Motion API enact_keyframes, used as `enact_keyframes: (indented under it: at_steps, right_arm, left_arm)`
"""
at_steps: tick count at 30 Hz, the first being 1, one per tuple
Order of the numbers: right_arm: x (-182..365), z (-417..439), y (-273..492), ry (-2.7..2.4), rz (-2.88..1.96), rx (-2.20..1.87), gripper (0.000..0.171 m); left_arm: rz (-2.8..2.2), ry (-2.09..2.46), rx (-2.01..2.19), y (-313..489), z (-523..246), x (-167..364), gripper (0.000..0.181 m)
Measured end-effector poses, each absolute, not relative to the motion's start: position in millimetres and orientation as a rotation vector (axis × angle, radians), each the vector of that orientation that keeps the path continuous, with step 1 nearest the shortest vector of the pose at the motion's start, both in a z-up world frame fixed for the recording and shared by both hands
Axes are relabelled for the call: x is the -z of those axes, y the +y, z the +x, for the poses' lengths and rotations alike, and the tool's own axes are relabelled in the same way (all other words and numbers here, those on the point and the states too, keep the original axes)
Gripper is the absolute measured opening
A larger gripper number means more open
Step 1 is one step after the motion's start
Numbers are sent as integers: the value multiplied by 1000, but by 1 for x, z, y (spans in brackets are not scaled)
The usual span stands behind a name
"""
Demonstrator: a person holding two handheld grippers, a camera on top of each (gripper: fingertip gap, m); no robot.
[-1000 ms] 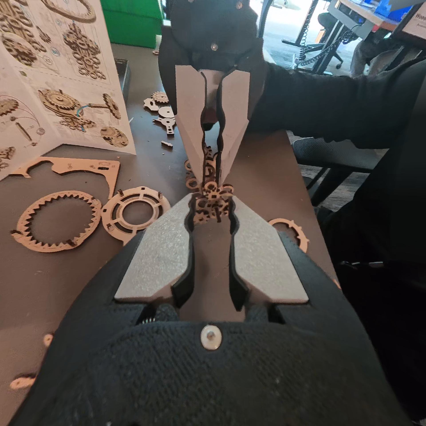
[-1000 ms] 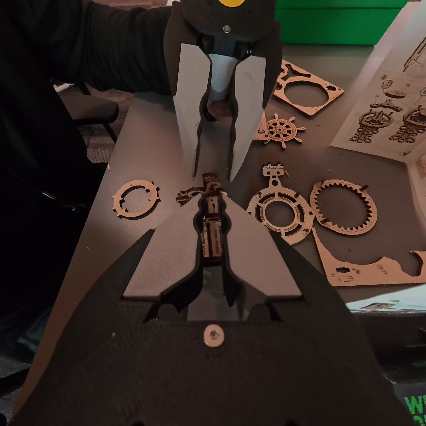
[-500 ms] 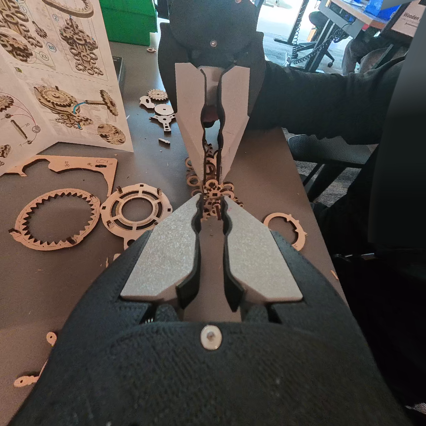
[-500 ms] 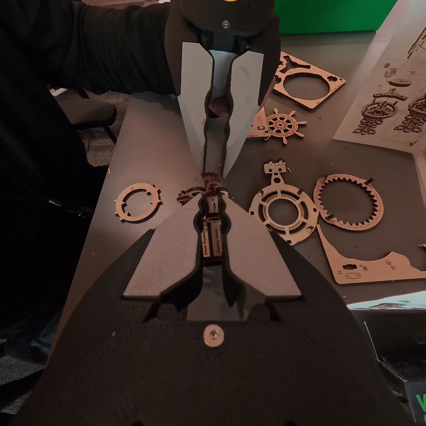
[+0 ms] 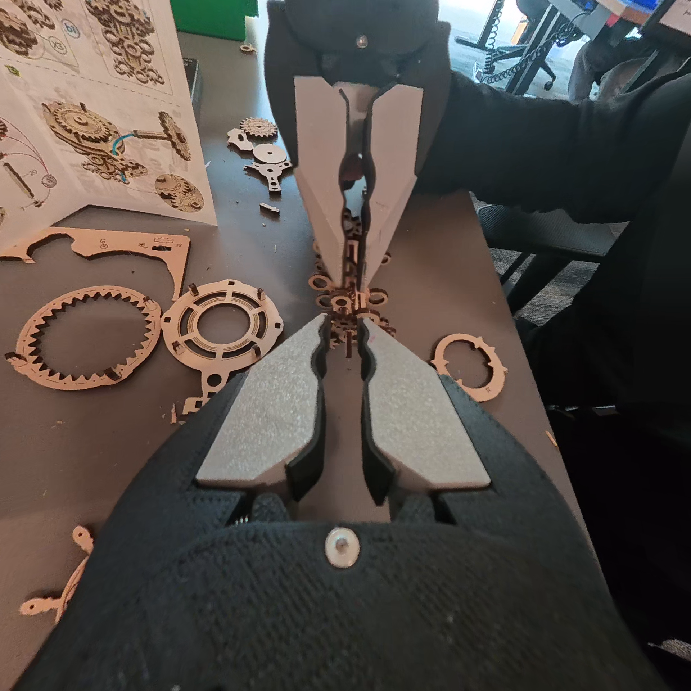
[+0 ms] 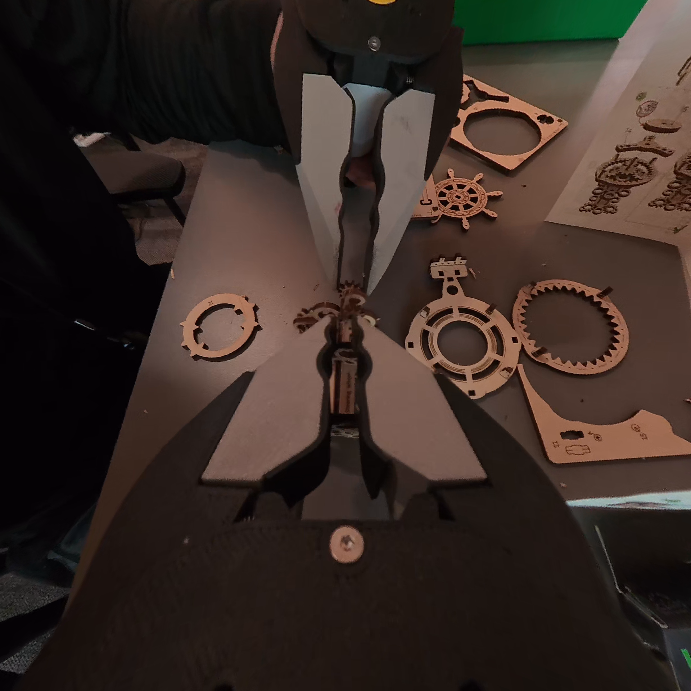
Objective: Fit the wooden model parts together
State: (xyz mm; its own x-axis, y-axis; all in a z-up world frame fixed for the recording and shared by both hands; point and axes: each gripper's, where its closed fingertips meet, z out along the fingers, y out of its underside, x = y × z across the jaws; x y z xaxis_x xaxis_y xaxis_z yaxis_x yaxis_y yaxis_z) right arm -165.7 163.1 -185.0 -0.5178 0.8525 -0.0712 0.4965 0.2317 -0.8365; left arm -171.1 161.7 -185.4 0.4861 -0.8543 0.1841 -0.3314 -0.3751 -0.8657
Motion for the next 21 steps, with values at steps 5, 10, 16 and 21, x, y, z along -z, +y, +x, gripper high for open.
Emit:
enact_keyframes:
  at_steps: [5,10,16,21]
  right_arm:
    - [190,-165,166,-2124,-1279,-1149,20]
    - [185,-166,160,-2120,-1268,-1215,17]
    - [188,-165,160,-2131,-1328,-1217,10]
    - [190,-165,159,-2161,-1297,-1117,10]
  left_arm:
    - [-1921,991,832,161,-169,186,10]
    - [-1926,1000,832,160,-168,188,10]
    - [-1919,993,857,159,-167,186,10]
    - [-1909,998,875,157,-165,184,10]
